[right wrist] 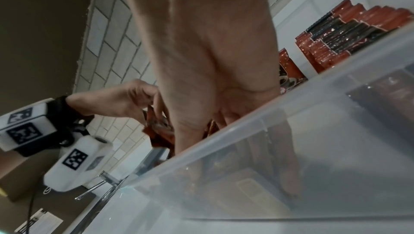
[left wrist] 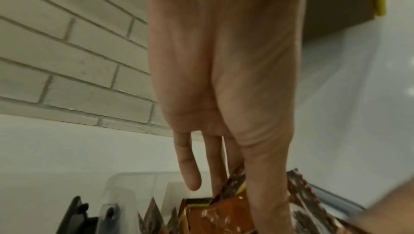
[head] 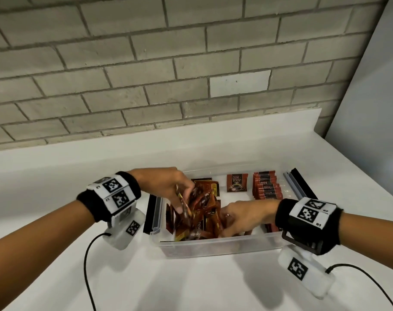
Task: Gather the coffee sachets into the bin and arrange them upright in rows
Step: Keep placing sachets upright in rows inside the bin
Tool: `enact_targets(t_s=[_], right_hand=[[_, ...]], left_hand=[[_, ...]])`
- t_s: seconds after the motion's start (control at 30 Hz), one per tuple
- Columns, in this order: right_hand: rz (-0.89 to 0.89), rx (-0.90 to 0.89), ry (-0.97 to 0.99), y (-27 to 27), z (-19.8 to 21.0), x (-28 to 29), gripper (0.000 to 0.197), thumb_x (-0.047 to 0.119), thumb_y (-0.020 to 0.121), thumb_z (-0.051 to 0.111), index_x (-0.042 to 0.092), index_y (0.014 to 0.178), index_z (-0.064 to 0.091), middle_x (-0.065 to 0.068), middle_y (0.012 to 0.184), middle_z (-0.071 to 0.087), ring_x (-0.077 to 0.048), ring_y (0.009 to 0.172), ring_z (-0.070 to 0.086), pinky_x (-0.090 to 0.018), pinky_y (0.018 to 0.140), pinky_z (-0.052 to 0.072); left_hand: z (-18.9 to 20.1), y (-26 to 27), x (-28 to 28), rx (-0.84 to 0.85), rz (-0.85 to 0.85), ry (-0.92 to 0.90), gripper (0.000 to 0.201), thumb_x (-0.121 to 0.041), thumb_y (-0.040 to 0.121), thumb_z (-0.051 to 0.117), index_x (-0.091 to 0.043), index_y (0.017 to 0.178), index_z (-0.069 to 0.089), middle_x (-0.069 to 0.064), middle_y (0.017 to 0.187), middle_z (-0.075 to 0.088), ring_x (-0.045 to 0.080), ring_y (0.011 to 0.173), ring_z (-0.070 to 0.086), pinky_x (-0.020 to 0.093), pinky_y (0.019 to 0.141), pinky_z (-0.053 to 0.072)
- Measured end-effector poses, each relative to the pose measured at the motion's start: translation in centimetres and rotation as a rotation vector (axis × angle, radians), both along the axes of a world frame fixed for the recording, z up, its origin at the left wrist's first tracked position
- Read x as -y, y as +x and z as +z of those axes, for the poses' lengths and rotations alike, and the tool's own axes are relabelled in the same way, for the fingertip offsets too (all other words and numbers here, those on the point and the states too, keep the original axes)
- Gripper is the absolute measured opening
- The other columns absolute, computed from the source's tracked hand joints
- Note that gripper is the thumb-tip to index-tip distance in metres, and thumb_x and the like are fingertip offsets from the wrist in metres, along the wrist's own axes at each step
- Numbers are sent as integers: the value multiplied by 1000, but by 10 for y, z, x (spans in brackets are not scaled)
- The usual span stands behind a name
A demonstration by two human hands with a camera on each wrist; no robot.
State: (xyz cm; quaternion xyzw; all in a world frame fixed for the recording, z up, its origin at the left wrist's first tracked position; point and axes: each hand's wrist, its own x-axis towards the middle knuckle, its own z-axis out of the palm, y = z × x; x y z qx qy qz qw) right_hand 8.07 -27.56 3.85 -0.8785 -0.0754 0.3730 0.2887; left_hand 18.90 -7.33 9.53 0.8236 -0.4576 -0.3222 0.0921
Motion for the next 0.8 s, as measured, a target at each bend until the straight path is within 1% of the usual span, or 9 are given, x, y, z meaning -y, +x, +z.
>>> enact_targets(t_s=[0.07, 0.13, 0.27, 0.33, 0.43, 0.5, 0.57, 0.67, 0.8], right_hand=[[-13, -64, 41, -2, 3, 0, 50, 38, 89, 64, 16, 131, 47, -2, 115, 58, -15, 94, 60, -26, 78, 54], [-6, 4, 23, -2, 3, -2, 57, 35, 90, 64, 13, 138, 41, 0, 118, 56, -12, 94, 58, -23, 79, 50], [117, 208, -123, -2, -5, -8, 35, 35, 93, 59, 5, 112, 57, -12, 111, 63, -22, 90, 57, -24, 69, 45], [159, 252, -142, -2, -7, -9, 31, 31, 95, 56, 0, 100, 60, -15, 100, 64, -23, 82, 56, -26, 63, 42], [151, 329, -87, -4, 2, -5, 23, 22, 95, 56, 1, 103, 63, -12, 99, 66, -18, 80, 56, -21, 62, 43], [120, 384, -26, -2, 7, 1, 21, 20, 95, 57, 8, 110, 63, -7, 112, 65, -15, 96, 60, -22, 80, 49], [50, 386, 79, 0, 9, 8, 13, 20, 94, 58, 17, 106, 63, 0, 116, 63, -14, 107, 60, -31, 96, 49], [-155, 262, 388, 1, 17, 14, 4, 17, 96, 57, 18, 94, 61, -1, 105, 66, -22, 84, 68, -40, 88, 55], [-338, 189, 597, 6, 25, 8, 24, 17, 95, 56, 1, 113, 57, -15, 110, 65, -20, 78, 68, -28, 80, 57]], left_hand=[[8, 0, -4, 5, 57, -64, 20, -24, 78, 78, -15, 84, 60, -1, 88, 72, 17, 83, 65, 36, 79, 49], [12, 0, -7, 22, 147, -115, 21, -25, 80, 76, -16, 89, 60, 1, 91, 72, 18, 83, 66, 37, 73, 53], [12, -2, -14, 35, 361, -231, 26, -23, 84, 72, -11, 103, 60, 3, 99, 68, 17, 90, 66, 22, 65, 55], [11, -8, -18, -32, 505, -324, 27, -19, 85, 70, -10, 108, 59, 6, 104, 66, 15, 90, 66, 21, 64, 56], [5, -20, -21, -181, 693, -442, 32, -15, 86, 69, -8, 114, 56, 10, 107, 62, 20, 91, 67, 26, 63, 58], [0, -29, -23, -248, 781, -495, 33, -13, 87, 68, -8, 116, 54, 12, 109, 60, 25, 92, 68, 33, 65, 60], [-7, -37, -22, -286, 849, -541, 32, -11, 89, 65, -9, 117, 51, 13, 110, 59, 25, 91, 69, 36, 66, 61], [-19, -51, -20, -306, 896, -597, 30, -11, 93, 58, -11, 120, 46, 13, 114, 59, 27, 91, 69, 42, 70, 61], [-32, -66, -11, -440, 897, -639, 26, -13, 97, 51, -14, 121, 41, 12, 116, 61, 27, 95, 70, 42, 72, 60]])
